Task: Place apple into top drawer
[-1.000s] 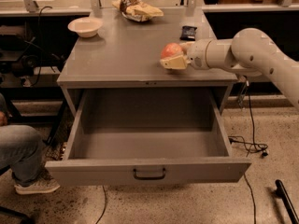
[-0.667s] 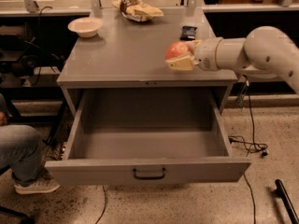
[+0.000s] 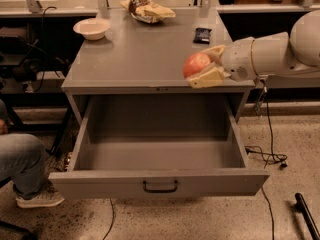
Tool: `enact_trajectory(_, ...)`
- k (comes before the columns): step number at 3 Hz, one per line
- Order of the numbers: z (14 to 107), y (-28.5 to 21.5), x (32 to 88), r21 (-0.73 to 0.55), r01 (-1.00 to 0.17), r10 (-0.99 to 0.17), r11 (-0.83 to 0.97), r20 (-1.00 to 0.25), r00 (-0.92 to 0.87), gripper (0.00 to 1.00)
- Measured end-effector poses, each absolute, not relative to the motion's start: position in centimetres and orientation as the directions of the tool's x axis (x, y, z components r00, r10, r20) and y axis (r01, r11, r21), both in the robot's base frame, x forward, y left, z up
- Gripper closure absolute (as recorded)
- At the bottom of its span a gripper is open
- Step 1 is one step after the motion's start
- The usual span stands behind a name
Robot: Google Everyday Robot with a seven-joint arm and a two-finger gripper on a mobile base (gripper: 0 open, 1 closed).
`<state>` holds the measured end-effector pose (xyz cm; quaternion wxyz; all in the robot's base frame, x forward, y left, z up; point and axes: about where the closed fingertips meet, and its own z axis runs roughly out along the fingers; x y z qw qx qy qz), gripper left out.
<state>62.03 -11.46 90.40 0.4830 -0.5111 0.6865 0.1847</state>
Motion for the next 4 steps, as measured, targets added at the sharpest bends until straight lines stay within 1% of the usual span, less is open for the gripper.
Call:
enact_trajectory(1, 89.4, -10.7, 59.6, -0.195, -0.924, -0.546, 0.328, -0.838, -0.016, 1.00)
enact_trajectory(2, 89.4, -10.7, 59.6, -0.195, -0.925, -0.546, 0.327, -0.838, -0.016, 1.00)
enact_trajectory(3, 86.6, -10.1, 58.5, -0.135, -0.935, -0.538, 0.328, -0.840, -0.068, 1.00)
enact_trajectory(4, 80.3, -9.3, 56.6, -0.014, -0.938, -0.520, 0.347, -0.835, -0.181, 1.00)
